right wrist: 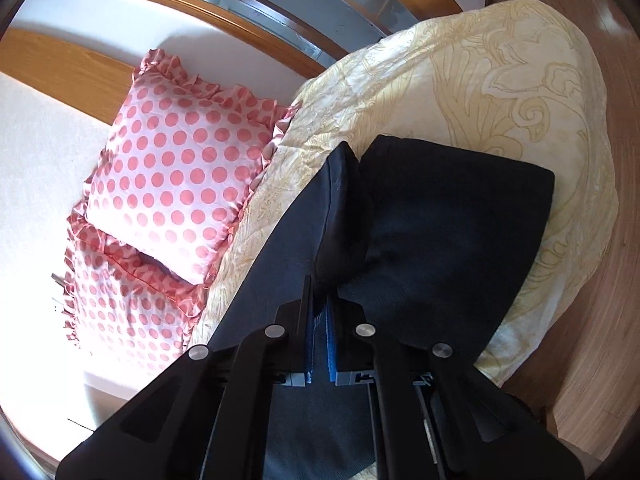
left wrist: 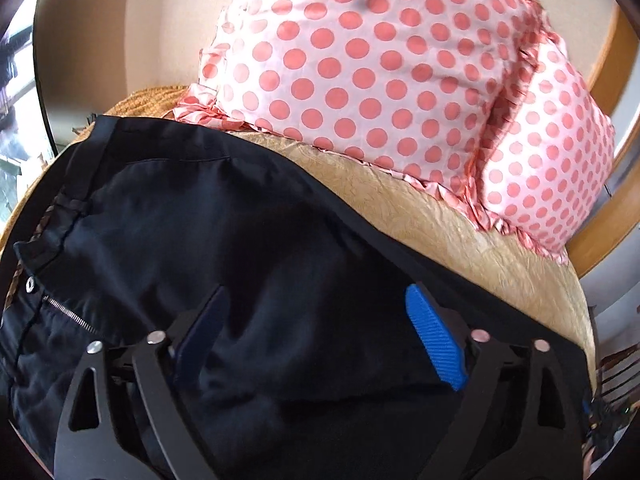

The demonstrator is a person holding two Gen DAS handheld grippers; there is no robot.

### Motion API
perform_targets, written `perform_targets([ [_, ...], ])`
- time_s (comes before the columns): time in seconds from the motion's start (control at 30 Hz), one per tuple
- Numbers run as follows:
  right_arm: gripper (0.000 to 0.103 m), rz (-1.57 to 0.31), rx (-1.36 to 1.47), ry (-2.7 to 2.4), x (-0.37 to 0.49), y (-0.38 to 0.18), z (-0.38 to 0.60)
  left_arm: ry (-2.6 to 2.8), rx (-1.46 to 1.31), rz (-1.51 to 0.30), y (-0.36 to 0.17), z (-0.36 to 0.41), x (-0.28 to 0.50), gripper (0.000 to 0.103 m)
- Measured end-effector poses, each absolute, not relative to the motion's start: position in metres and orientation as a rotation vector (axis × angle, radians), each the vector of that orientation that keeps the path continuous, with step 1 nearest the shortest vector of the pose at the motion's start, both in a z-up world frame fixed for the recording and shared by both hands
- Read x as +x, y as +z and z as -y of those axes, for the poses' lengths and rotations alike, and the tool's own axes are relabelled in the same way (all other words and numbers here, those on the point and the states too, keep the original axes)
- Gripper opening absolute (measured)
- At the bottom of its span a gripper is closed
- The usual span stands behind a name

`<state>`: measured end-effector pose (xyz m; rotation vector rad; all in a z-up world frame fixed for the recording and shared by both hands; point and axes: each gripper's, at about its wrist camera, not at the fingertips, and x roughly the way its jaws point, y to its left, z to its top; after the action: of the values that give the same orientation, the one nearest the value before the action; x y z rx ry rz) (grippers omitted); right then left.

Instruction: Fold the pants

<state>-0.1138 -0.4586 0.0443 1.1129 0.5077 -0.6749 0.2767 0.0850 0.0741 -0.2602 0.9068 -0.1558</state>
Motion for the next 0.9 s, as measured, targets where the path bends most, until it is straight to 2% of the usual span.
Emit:
perform_targets([
  [0.07, 0.005, -0.515, 1.106, -0.670, -0.112, 0.045, 0.460, -0.138, -0.348, -0.990, 0.066, -0.091, 0.320, 0.074],
  [0.3, 0.005, -0.543, 1.078, -0.666, -0.106, 0.046, 0.464, -0.006, -0.462, -1.135, 0.040, -0.103, 0.400, 0.071],
  [0.4, 0.005, -0.554, 1.056, -0.669, -0.103, 0.047, 0.466, 0.035, -0.503, -1.190, 0.031, -0.104, 0.423, 0.062],
  [0.43, 0.005, -0.556, 1.045, -0.671, -0.101, 0.047, 0.465, 0.055, -0.507, -1.198, 0.028, -0.105, 0.428, 0.054],
  [0.47, 0.005, -0.557, 1.033, -0.671, -0.100, 0.048, 0.465, 0.071, -0.516, -1.204, 0.025, -0.107, 0.432, 0.038],
  [0.5, 0.005, -0.556, 1.027, -0.671, -0.099, 0.049, 0.465, 0.078, -0.528, -1.211, 0.022, -0.108, 0.435, 0.029],
  [0.53, 0.005, -0.554, 1.018, -0.668, -0.097, 0.050, 0.465, 0.081, -0.555, -1.216, 0.018, -0.111, 0.436, 0.009],
  [0.57, 0.005, -0.553, 1.014, -0.666, -0.097, 0.050, 0.465, 0.070, -0.577, -1.212, 0.015, -0.113, 0.435, 0.005],
  [0.7, 0.005, -0.556, 1.000, -0.651, -0.094, 0.053, 0.468, 0.052, -0.574, -1.140, 0.025, -0.118, 0.413, 0.004],
  [0.9, 0.005, -0.605, 0.903, -0.640, -0.084, 0.065, 0.474, -0.023, -0.539, -0.949, 0.075, -0.135, 0.334, 0.004],
])
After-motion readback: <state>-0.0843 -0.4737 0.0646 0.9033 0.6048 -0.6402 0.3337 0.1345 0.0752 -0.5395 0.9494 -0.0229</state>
